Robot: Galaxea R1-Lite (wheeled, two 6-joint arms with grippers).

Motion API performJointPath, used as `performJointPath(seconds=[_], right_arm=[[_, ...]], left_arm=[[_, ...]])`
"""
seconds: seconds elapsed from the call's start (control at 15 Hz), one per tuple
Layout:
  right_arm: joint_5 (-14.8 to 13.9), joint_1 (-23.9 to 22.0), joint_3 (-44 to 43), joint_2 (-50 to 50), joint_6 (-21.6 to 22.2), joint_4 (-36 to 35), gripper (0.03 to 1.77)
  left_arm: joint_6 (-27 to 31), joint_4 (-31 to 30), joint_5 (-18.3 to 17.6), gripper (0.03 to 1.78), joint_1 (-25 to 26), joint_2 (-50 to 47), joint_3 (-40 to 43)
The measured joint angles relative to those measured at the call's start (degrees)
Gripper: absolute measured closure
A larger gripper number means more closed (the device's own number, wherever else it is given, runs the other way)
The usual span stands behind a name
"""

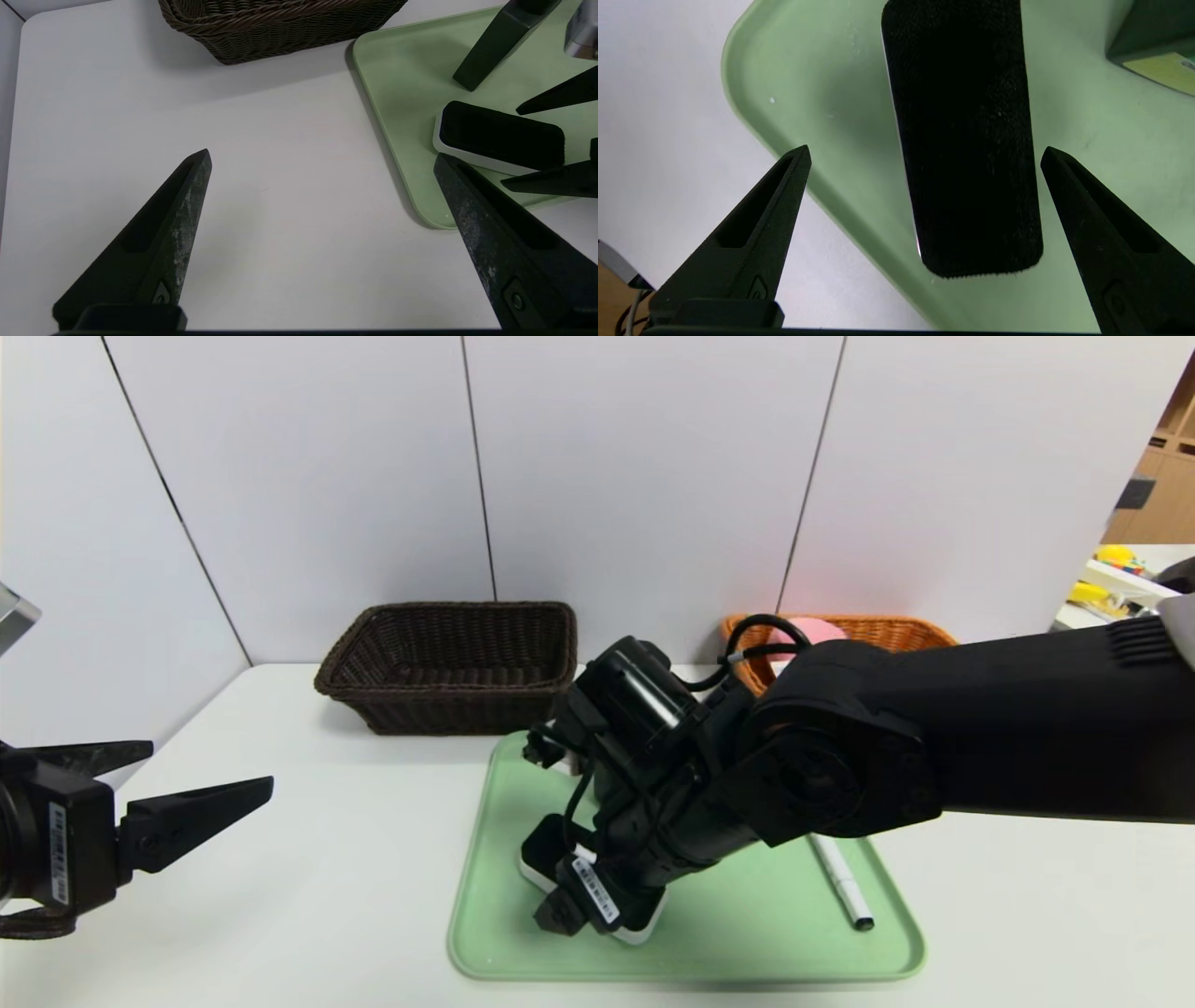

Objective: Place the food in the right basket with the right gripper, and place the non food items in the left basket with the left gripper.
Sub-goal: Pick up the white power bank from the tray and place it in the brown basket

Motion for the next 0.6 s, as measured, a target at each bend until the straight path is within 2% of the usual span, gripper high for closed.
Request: performJointPath(seconds=[0.6], right_arm=[[-0.28,-0.5,0.2,3.11,-0.12,-1.97,0.1]], left_arm=[[0.02,-0.04,-0.05,0.12,0.0,-0.11,0.63]])
